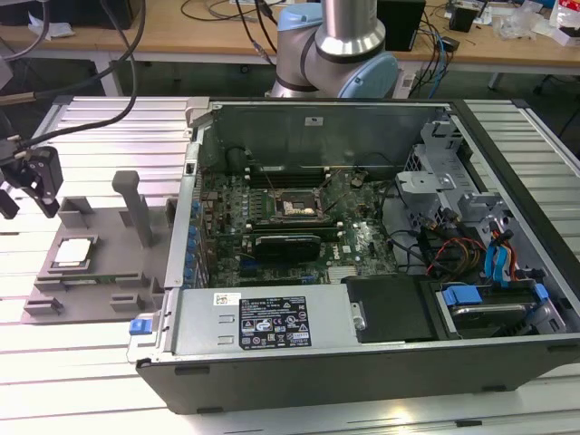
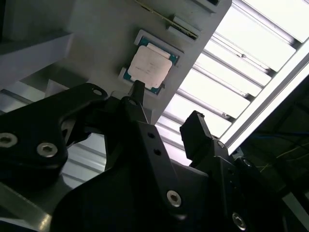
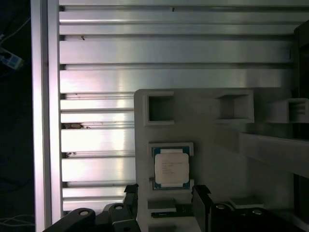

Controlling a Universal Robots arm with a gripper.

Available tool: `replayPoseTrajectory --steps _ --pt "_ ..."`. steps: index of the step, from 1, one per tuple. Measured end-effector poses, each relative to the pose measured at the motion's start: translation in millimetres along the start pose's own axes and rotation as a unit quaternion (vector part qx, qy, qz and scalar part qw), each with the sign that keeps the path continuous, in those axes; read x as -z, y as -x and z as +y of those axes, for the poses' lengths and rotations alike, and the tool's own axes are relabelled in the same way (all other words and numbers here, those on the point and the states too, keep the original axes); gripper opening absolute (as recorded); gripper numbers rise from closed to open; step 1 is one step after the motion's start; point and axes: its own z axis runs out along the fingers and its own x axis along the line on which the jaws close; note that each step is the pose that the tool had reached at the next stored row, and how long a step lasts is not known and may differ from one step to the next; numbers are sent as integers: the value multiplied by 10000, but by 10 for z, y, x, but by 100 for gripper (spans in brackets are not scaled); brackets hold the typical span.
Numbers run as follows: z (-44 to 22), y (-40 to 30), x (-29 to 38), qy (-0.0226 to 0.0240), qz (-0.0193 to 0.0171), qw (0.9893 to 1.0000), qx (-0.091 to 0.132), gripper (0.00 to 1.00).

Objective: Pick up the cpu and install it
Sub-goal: 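Pick up the cpu and move it towards the insertion slot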

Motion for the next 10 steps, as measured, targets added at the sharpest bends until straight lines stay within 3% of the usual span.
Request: replayPoseTrajectory --steps 10 --pt "0 -3 -102 0 0 10000 0 57"
